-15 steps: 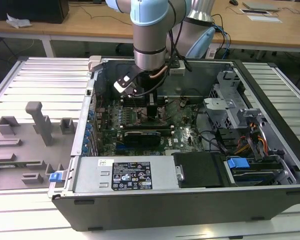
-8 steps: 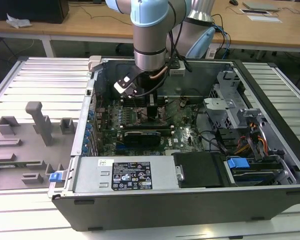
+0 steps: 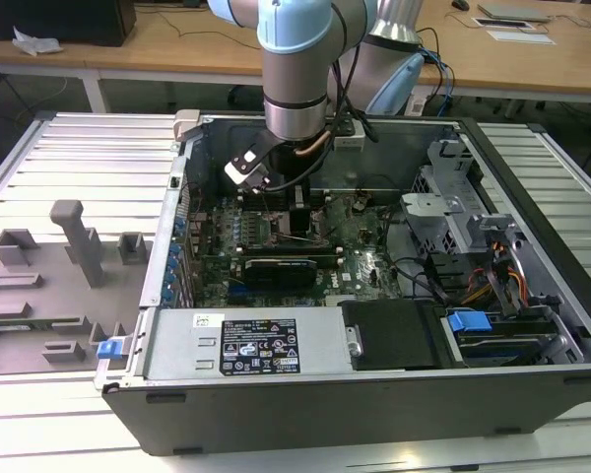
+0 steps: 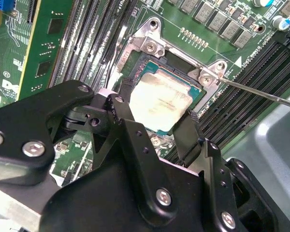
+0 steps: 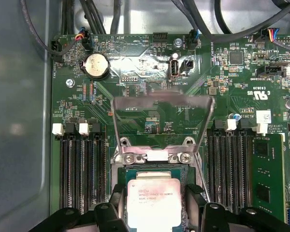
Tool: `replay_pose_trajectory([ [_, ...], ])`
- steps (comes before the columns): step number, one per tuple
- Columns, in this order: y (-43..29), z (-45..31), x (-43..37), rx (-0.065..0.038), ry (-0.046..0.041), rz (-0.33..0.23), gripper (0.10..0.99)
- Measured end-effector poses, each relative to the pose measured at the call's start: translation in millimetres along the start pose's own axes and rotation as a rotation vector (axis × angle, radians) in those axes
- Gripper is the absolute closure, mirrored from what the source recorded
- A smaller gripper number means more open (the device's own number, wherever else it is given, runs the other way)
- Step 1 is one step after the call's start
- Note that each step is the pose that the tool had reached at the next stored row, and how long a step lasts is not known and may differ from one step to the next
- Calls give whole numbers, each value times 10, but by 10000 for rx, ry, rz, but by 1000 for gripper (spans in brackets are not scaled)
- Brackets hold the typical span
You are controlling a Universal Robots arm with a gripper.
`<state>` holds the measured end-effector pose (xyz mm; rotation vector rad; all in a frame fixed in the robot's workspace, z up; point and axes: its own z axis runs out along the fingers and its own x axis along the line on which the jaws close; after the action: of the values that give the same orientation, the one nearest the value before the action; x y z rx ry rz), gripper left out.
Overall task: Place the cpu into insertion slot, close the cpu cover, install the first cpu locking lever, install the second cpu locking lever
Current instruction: 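Place the cpu into insertion slot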
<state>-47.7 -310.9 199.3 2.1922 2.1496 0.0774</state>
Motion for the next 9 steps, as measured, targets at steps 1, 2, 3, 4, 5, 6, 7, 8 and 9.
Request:
replay_pose_trajectory([
  [1,0,0,0,0,0,0,471],
  [2,0,0,0,0,-1,0,471],
  [3,0,-2,0,0,-1,0,471],
  [4,1,-15,0,-1,-1,0,471],
  [5,2,-26,0,0,-2,-1,471],
  [6,3,-26,0,-2,0,0,471],
  [7,3,-27,0,0,-2,-1,471],
  [8,2,-28,0,-1,-2,0,471],
  [9,2,-28,0,-1,-1,0,471],
])
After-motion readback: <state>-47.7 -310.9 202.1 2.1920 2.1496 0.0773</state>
